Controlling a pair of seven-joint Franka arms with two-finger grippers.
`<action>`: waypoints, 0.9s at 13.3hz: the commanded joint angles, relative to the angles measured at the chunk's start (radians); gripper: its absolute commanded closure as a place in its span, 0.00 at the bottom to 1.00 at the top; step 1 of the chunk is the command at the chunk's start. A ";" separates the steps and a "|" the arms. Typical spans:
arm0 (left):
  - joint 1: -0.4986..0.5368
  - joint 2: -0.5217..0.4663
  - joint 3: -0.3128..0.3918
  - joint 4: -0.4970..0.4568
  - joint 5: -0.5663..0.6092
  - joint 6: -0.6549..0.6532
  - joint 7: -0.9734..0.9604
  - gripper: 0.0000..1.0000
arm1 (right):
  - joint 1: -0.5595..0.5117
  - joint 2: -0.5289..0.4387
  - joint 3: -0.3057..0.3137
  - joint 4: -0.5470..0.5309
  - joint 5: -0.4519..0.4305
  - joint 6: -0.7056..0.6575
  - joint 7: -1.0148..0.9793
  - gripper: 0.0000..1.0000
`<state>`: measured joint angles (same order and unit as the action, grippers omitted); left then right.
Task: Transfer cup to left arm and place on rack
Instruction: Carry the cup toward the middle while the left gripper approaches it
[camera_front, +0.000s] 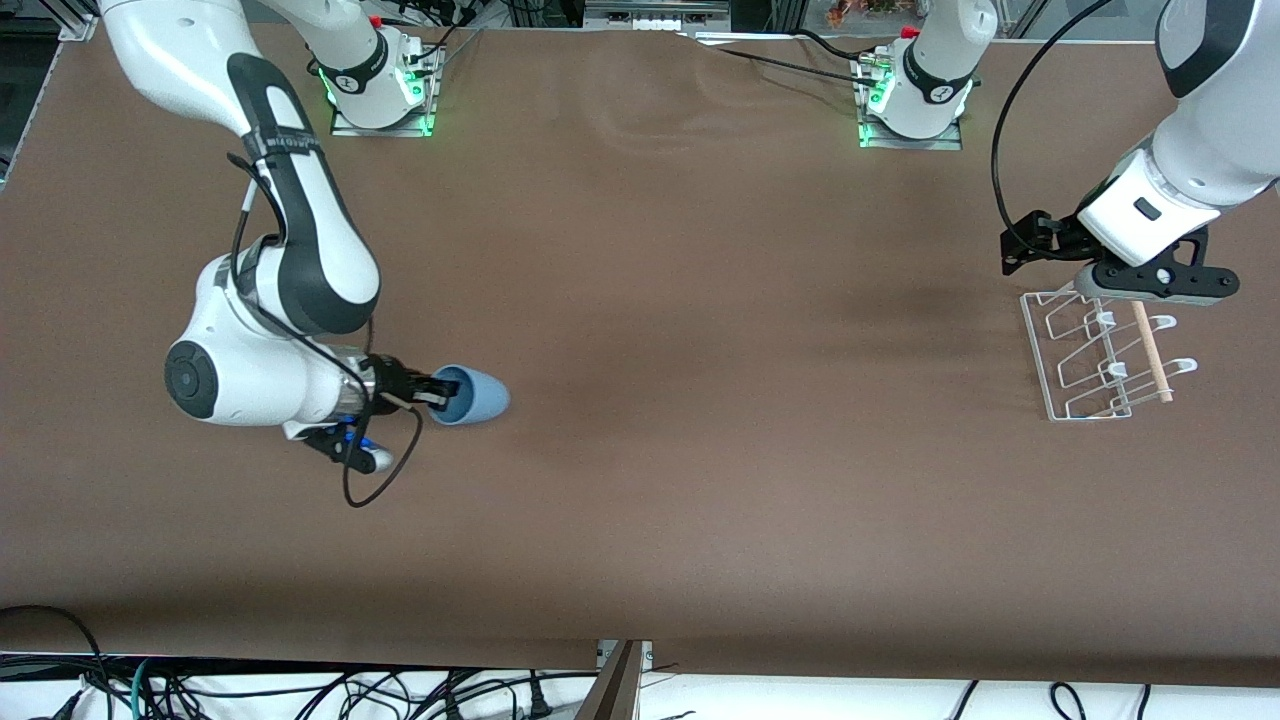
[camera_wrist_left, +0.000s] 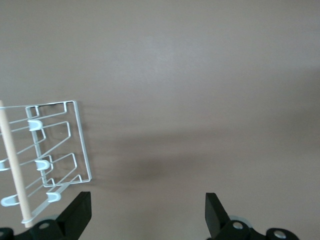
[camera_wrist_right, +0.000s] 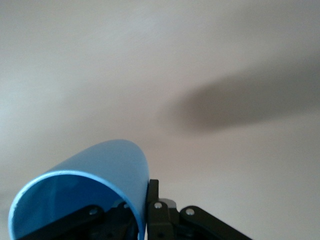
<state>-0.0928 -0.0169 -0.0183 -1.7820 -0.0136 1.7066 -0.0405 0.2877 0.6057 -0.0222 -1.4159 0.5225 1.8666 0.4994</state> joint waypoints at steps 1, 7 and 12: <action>-0.015 0.026 -0.014 0.006 -0.049 -0.013 0.002 0.00 | 0.013 -0.011 0.043 0.064 0.127 -0.021 0.155 1.00; -0.015 0.107 -0.051 0.030 -0.201 -0.004 0.277 0.00 | 0.030 0.002 0.194 0.141 0.356 0.051 0.421 1.00; 0.027 0.163 -0.045 0.029 -0.480 0.017 0.762 0.00 | 0.122 0.038 0.240 0.138 0.392 0.209 0.449 1.00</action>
<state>-0.0776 0.1072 -0.0633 -1.7771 -0.4168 1.7135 0.5585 0.3767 0.6238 0.2137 -1.2921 0.8912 2.0388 0.9355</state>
